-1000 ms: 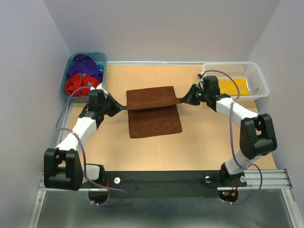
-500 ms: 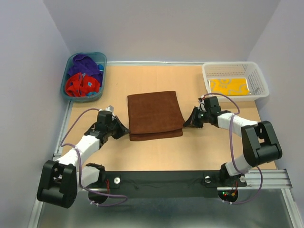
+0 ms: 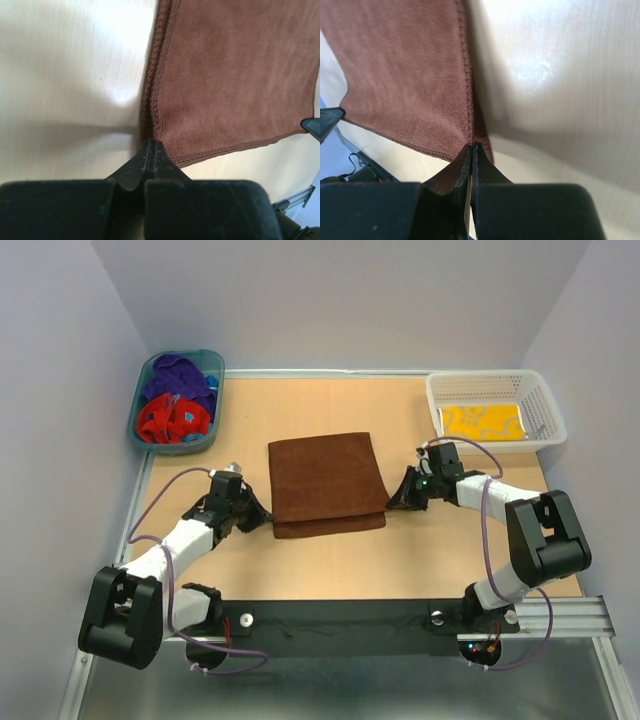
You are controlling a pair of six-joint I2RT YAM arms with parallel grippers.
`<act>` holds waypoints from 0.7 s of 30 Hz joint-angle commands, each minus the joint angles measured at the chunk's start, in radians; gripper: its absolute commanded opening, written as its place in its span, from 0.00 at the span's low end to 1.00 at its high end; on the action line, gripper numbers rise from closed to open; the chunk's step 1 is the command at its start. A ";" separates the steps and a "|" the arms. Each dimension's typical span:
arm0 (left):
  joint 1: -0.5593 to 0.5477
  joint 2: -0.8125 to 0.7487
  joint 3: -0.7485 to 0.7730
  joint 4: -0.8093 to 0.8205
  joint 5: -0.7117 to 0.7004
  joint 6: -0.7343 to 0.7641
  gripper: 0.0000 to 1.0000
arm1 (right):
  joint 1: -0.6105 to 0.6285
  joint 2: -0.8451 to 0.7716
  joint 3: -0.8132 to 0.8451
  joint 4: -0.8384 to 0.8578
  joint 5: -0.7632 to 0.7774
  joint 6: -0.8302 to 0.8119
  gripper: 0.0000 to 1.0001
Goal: Fold and stack the towels
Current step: Fold the towel
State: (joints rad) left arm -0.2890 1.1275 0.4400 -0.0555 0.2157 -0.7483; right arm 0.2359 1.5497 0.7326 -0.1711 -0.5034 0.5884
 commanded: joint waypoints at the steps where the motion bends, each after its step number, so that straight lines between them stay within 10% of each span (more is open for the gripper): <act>1: -0.001 -0.066 0.107 -0.078 -0.070 0.024 0.00 | 0.002 -0.079 0.071 -0.042 0.028 -0.021 0.01; 21: -0.010 -0.071 0.034 -0.190 0.008 0.026 0.00 | 0.043 -0.133 -0.108 -0.130 0.005 0.034 0.02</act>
State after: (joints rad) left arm -0.2916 1.0386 0.5041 -0.2546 0.2077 -0.7200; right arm 0.2630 1.3617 0.6495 -0.2886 -0.5312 0.6304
